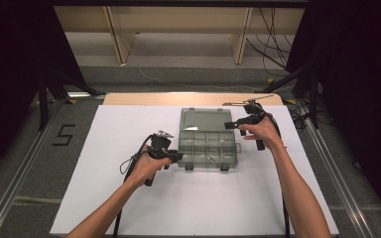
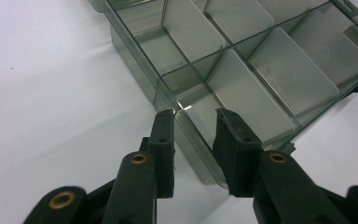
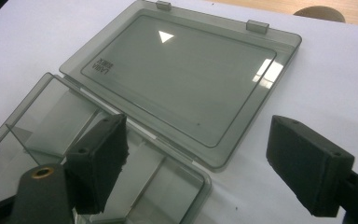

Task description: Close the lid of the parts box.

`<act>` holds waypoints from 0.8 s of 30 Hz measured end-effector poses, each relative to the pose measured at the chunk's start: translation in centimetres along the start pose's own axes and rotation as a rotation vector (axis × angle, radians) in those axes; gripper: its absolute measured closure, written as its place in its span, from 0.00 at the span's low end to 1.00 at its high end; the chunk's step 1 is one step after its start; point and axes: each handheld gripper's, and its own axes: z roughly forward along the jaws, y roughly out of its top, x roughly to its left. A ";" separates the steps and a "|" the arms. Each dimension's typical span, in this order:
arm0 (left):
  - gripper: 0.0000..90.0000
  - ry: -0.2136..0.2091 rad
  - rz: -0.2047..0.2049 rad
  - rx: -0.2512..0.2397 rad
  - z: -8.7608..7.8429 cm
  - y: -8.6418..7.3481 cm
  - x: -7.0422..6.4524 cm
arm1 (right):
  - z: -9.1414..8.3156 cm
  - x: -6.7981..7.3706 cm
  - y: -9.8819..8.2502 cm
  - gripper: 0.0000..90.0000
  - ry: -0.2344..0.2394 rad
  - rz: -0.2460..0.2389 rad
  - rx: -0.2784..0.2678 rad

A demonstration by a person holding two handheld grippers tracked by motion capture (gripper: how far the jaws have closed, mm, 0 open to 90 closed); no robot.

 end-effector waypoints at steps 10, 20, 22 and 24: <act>0.76 -0.010 -0.005 0.001 0.0 0.0 0.1 | 1.4 -0.2 1.0 0.26 -0.025 0.017 0.047; 0.76 -0.011 -0.005 0.000 0.0 0.0 0.1 | 2.7 -0.6 0.6 0.28 -0.037 0.055 0.080; 0.76 -0.011 -0.005 0.000 0.0 0.0 0.1 | 2.7 -0.6 0.6 0.29 -0.032 0.077 0.094; 0.76 -0.011 -0.004 0.000 0.0 0.0 0.1 | 2.8 -0.7 0.6 0.30 -0.026 0.085 0.098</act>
